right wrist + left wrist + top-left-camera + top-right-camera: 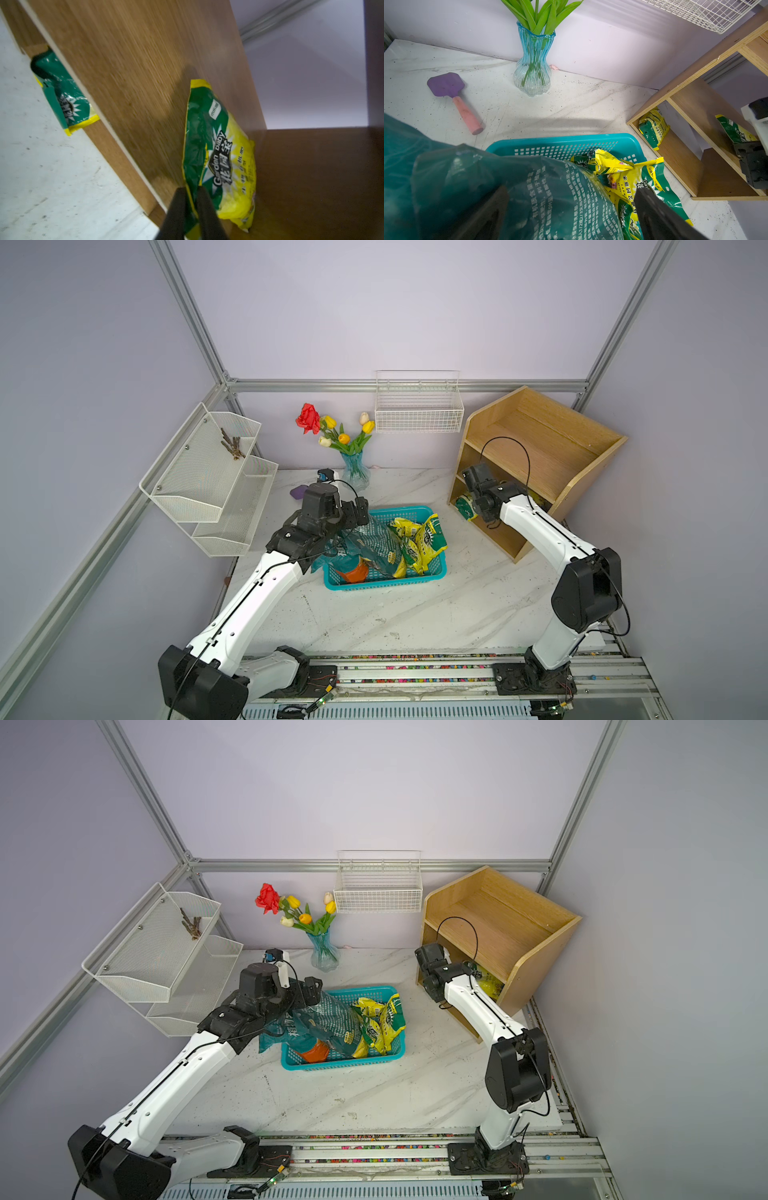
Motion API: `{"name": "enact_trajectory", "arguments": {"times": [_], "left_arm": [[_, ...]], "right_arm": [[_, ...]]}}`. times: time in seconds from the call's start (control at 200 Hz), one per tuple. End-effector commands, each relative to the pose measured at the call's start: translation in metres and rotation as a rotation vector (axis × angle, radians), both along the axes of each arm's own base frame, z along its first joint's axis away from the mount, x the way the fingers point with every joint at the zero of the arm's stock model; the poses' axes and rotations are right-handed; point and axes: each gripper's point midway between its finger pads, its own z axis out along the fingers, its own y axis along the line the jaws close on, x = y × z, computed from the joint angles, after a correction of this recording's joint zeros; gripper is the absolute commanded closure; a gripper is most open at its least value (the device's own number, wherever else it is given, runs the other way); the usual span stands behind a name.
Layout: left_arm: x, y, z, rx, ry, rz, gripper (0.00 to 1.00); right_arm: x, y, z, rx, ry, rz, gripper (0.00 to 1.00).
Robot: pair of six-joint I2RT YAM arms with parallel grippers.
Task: Take down the fertilizer bag from the shelf
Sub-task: Pick up the fertilizer bag from the shelf, then place the fertilizer bag in the storage box.
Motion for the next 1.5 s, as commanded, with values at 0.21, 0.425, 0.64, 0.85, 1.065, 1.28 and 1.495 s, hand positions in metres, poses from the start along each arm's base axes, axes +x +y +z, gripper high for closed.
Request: {"name": "enact_trajectory", "arguments": {"times": [0.21,0.425,0.64,0.85,1.065,1.28,1.495], "left_arm": [[-0.003,0.010,-0.023,0.038,0.068,0.029,0.00],[0.000,0.008,-0.022,0.021,0.067,0.030,0.00],[-0.002,0.008,-0.020,0.016,0.062,0.028,0.00],[-0.005,0.010,-0.019,0.015,0.058,0.033,0.00],[-0.007,0.011,-0.020,0.015,0.057,0.033,0.00],[-0.007,0.011,-0.021,0.021,0.059,0.032,0.00],[-0.006,0.011,-0.021,0.021,0.058,0.032,0.00]], "right_arm": [[-0.008,0.022,0.042,0.206,-0.122,0.040,1.00],[-0.039,0.107,0.100,0.642,-0.211,0.307,1.00],[-0.061,0.153,0.161,0.981,-0.329,0.473,1.00],[-0.080,0.192,0.187,1.275,-0.309,0.595,1.00],[-0.086,0.211,0.179,1.440,-0.272,0.579,1.00],[-0.090,0.223,0.165,1.497,-0.273,0.545,1.00],[-0.091,0.235,0.146,1.494,-0.237,0.510,1.00]]}}
